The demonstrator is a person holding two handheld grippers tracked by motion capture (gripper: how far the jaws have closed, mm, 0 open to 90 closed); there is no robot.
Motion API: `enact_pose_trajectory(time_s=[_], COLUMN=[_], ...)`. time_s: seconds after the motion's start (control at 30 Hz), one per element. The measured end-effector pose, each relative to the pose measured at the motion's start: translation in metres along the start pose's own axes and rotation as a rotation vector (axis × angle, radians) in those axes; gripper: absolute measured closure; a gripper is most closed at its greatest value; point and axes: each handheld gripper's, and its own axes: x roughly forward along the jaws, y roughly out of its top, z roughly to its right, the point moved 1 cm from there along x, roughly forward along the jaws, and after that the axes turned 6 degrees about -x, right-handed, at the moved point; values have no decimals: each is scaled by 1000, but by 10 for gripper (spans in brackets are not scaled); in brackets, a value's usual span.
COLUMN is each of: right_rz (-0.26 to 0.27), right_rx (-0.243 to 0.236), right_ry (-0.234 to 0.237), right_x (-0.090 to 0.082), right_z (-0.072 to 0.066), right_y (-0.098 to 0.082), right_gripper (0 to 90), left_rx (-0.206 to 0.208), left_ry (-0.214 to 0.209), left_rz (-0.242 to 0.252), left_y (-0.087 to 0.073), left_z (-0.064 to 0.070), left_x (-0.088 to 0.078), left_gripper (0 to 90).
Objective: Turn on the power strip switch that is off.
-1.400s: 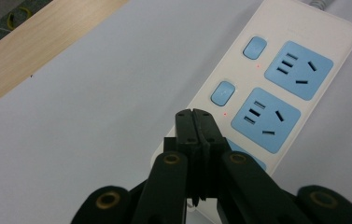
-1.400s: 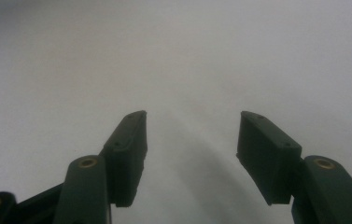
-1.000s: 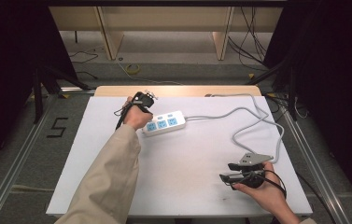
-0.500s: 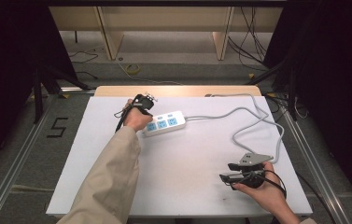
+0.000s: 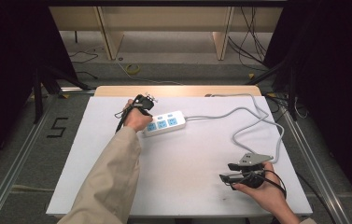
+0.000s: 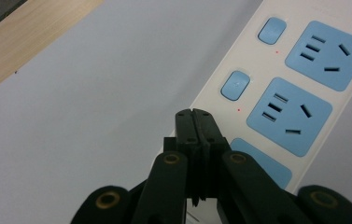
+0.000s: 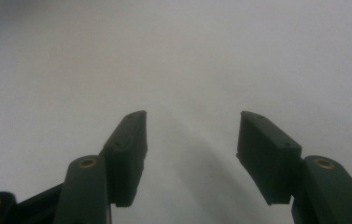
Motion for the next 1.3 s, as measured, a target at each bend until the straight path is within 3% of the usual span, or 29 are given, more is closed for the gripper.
enact_pose_trajectory(time_s=[0.37,0.97,1.3], right_rz=[3,1,2], right_rx=[0,0,-2], right_ry=[3,5,5], right_x=[0,1,1], right_z=[0,-1,-1], right_y=[0,0,0], right_gripper=[433,434,433], left_rx=[18,-1,27], left_ry=[9,7,24], left_rz=[-8,-20,-34], left_y=[1,1,2], left_z=[1,0,3], left_x=[1,3,4], left_gripper=[898,899,899])
